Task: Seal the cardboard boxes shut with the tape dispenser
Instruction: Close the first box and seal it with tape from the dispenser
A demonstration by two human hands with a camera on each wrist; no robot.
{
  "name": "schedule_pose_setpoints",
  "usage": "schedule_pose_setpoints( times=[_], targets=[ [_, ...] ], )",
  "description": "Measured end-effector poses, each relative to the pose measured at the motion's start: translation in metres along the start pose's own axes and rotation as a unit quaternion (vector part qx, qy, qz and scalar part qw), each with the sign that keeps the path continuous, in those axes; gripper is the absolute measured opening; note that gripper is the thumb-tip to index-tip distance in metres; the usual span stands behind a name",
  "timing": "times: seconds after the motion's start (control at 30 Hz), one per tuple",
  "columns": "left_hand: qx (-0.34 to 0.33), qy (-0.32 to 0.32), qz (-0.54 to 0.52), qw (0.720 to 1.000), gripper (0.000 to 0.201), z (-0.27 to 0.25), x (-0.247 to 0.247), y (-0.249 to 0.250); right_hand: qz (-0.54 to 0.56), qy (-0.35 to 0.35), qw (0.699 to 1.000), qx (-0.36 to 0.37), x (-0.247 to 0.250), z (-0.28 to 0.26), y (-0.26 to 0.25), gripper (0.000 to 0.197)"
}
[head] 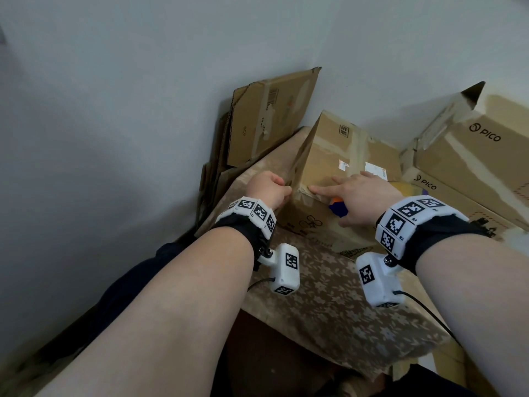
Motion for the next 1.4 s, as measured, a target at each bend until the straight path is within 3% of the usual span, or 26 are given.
schedule_pose_setpoints(
  times=[0.1, 0.23, 0.37, 0.43, 0.53, 0.6, 0.67, 0.73, 0.93, 1.03, 1.1, 1.17, 1.27, 1.4],
  targets=[
    [-0.01, -0.006, 0.054, 0.998, 0.014, -0.003, 0.001, 0.006, 0.001, -0.003, 1.0, -0.001, -0.001, 0.001, 0.0, 0.088],
    [-0.025, -0.019, 0.173, 0.984, 0.033, -0.006, 0.005, 0.019, -0.001, -0.003, 1.0, -0.002, -0.001, 0.002, 0.0, 0.088],
    [-0.028, -0.049, 0.297, 0.953, 0.026, -0.012, 0.002, 0.03, -0.005, -0.002, 1.0, -0.005, 0.0, 0.003, 0.002, 0.089],
    [-0.026, -0.053, 0.271, 0.961, 0.024, -0.008, 0.002, 0.029, -0.008, -0.003, 1.0, -0.006, -0.001, 0.004, 0.003, 0.089],
    [-0.022, -0.083, 0.059, 0.995, 0.035, -0.006, -0.003, 0.028, -0.008, -0.004, 1.0, -0.01, -0.001, 0.005, 0.005, 0.089],
    [-0.001, -0.16, -0.058, 0.985, 0.049, -0.012, -0.021, 0.028, -0.006, -0.001, 1.0, -0.01, -0.001, 0.006, 0.006, 0.089],
    [0.023, -0.221, -0.097, 0.97, 0.061, -0.018, -0.036, 0.026, -0.005, 0.002, 1.0, -0.011, -0.001, 0.007, 0.007, 0.088],
    [0.034, -0.266, -0.101, 0.958, 0.07, -0.018, -0.048, 0.02, -0.002, 0.004, 1.0, -0.011, -0.001, 0.008, 0.009, 0.088],
    [0.067, -0.305, -0.051, 0.949, 0.085, -0.018, -0.061, 0.004, 0.0, 0.006, 1.0, -0.009, 0.0, 0.008, 0.011, 0.088],
    [0.041, -0.294, 0.065, 0.953, 0.089, -0.019, -0.058, 0.022, 0.001, 0.009, 1.0, -0.005, 0.0, 0.006, 0.011, 0.087],
    [-0.018, -0.259, 0.256, 0.931, 0.087, -0.023, -0.054, 0.041, 0.002, 0.015, 1.0, -0.006, 0.001, 0.006, 0.012, 0.087],
    [-0.086, -0.248, 0.413, 0.872, 0.094, -0.031, -0.063, 0.057, 0.004, 0.018, 1.0, -0.01, 0.001, 0.006, 0.015, 0.087],
    [-0.134, -0.232, 0.554, 0.788, 0.083, -0.038, -0.081, 0.062, 0.008, 0.032, 0.999, -0.018, -0.001, 0.001, 0.022, 0.08],
    [-0.155, -0.149, 0.607, 0.765, 0.062, -0.032, -0.079, 0.071, 0.028, 0.11, 0.992, -0.052, 0.001, -0.014, 0.043, 0.074]
  ],
)
Point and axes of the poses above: each hand's wrist, its own z-axis towards the middle knuckle, its own x-axis out of the back of the hand, y = z × x, the point moved 9 cm from there along z, towards the middle knuckle, and after that the axes turned 9 degrees about -y, right-handed, at the moved point
